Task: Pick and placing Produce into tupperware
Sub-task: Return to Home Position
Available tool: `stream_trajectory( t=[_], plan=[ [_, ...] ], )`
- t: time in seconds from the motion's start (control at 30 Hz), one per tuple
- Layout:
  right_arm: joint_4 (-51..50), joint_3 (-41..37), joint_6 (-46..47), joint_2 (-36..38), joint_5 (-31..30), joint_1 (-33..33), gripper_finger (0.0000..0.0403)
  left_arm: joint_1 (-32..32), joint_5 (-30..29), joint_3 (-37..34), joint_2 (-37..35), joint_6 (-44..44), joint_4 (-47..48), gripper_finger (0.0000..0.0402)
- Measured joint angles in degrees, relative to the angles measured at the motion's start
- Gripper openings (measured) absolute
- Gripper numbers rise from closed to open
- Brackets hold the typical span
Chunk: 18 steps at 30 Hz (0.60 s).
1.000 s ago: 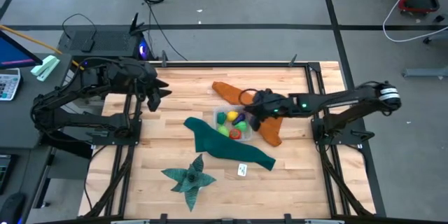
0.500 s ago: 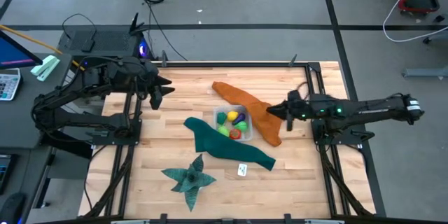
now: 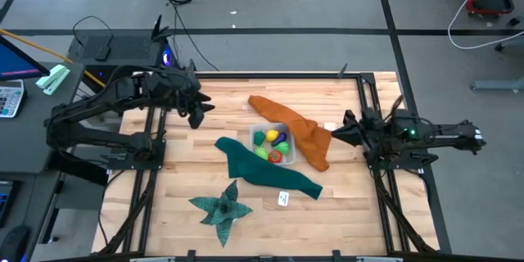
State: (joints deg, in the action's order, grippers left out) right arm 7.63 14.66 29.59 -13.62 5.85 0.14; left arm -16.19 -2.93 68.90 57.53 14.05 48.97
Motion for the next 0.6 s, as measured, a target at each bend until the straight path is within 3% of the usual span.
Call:
stream_trajectory(
  t=[0.37, 0.6],
  plan=[
    [-10.4, 0.0, -2.9, 11.6, 0.9, 0.0, 0.0000, 1.0, 0.0, 0.0, 1.0, 0.3, -5.9, 0.0172],
    [-11.3, -0.2, -4.2, 13.6, 1.0, 0.0, 0.0000, 1.1, 0.0, 0.0, 1.0, 0.4, -5.8, 0.0172]
  ],
)
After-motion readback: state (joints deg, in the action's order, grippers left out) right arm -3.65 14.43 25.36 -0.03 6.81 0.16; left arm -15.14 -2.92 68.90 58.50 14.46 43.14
